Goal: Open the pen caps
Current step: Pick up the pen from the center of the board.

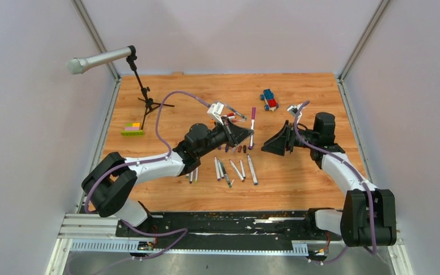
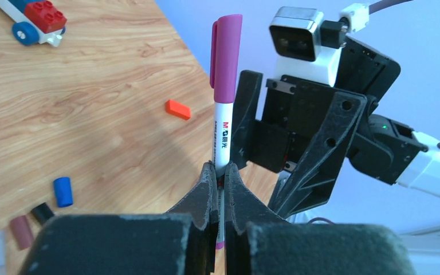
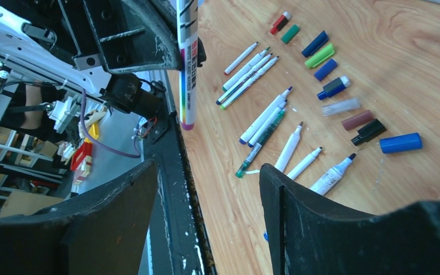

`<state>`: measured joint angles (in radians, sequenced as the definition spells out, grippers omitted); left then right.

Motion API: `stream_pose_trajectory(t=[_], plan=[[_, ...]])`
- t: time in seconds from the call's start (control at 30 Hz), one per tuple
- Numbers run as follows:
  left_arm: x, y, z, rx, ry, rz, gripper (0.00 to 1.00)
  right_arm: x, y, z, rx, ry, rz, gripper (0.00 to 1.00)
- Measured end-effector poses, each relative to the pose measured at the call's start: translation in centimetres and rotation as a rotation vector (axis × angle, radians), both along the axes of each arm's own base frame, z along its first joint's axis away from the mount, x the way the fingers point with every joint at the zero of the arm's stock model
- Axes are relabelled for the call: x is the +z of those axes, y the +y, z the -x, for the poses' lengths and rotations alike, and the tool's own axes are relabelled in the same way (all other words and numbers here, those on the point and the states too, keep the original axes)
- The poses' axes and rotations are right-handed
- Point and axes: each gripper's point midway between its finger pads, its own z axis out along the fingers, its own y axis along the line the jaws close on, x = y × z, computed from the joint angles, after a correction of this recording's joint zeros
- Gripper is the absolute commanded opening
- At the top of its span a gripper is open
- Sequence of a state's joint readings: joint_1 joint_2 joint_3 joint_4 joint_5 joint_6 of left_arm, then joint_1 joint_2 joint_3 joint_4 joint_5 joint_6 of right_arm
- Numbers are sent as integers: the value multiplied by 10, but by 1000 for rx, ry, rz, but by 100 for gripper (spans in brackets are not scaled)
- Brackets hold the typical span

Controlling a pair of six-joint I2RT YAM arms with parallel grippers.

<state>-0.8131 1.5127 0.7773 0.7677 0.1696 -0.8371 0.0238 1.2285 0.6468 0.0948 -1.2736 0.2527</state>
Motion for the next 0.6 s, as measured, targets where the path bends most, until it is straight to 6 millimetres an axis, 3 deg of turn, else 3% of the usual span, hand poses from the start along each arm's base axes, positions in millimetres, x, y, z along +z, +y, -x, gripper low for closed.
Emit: stream_pose_trajectory(t=[0.2, 0.47, 0.6], plan=[[10, -13, 11, 18, 3, 51, 0, 6, 8, 5, 8, 51, -35, 59], [-9, -26, 15, 19, 42, 39, 0, 11, 20, 13, 52, 64, -50, 53], [-7, -32, 17, 12, 42, 45, 0, 11, 22, 15, 59, 68, -51, 50]])
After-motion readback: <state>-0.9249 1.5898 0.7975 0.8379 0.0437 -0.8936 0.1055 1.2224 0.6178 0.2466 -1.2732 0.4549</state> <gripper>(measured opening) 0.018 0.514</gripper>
